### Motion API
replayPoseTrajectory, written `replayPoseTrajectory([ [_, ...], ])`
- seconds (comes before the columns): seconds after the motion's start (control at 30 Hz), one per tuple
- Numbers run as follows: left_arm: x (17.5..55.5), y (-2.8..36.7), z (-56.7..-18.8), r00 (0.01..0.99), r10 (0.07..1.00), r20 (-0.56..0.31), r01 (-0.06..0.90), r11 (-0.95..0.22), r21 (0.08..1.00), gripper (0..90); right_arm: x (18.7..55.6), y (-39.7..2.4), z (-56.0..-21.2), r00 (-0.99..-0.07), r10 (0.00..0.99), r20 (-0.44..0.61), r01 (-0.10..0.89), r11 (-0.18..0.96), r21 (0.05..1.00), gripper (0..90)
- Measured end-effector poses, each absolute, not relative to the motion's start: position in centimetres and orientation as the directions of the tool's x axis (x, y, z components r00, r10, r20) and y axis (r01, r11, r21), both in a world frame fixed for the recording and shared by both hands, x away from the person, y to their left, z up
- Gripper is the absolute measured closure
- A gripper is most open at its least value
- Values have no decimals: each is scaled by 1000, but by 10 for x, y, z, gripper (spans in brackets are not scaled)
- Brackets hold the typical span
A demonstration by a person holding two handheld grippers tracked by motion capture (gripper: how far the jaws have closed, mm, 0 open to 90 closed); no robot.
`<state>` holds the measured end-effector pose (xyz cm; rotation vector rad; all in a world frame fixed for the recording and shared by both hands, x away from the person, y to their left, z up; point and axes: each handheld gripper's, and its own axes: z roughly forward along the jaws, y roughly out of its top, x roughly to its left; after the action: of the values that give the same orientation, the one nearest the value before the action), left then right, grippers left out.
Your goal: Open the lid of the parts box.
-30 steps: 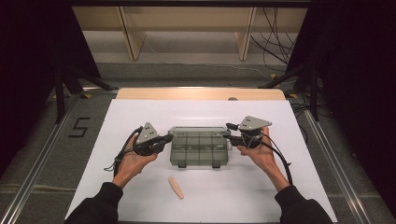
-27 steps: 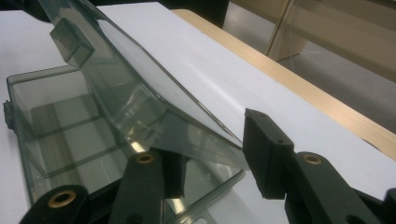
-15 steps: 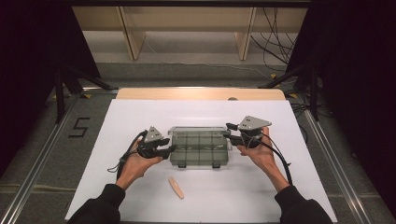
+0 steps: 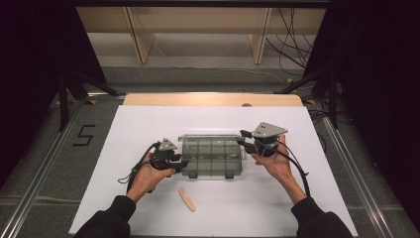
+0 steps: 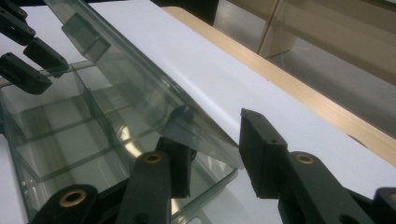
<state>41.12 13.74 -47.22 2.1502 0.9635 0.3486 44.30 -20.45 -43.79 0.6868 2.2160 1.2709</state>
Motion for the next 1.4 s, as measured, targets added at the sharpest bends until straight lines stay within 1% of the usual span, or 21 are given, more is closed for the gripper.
replayPoseTrajectory([
  [0.07, 411, 137, -472, 675, 736, -59, 536, -434, 724, 604, 443, -204, -437, -750, 639, -170, 176, 441, 880, 660],
  [0.1, 410, 137, -472, 663, 745, -78, 553, -416, 722, 609, 442, -204, -436, -752, 639, -161, 195, 449, 872, 669],
  [0.3, 410, 137, -471, 658, 749, -79, 557, -413, 721, 634, 444, -207, -433, -729, 663, -170, 189, 435, 880, 741],
  [0.4, 410, 137, -471, 656, 750, -79, 559, -414, 719, 637, 443, -206, -432, -724, 671, -161, 204, 431, 879, 746],
  [0.63, 409, 135, -471, 647, 759, -75, 561, -407, 721, 641, 444, -205, -429, -703, 693, -157, 227, 428, 875, 789],
  [0.8, 409, 135, -471, 644, 762, -75, 563, -405, 720, 643, 449, -202, -427, -674, 721, -162, 230, 413, 881, 807],
  [1.17, 409, 136, -470, 651, 756, -69, 565, -421, 709, 647, 460, -198, -421, -635, 763, -122, 294, 385, 875, 828],
  [1.3, 408, 135, -470, 639, 766, -74, 577, -413, 705, 648, 464, -198, -418, -631, 768, -105, 321, 382, 867, 832],
  [1.4, 408, 135, -470, 641, 764, -72, 572, -413, 708, 648, 467, -197, -417, -616, 784, -78, 352, 363, 863, 835],
])
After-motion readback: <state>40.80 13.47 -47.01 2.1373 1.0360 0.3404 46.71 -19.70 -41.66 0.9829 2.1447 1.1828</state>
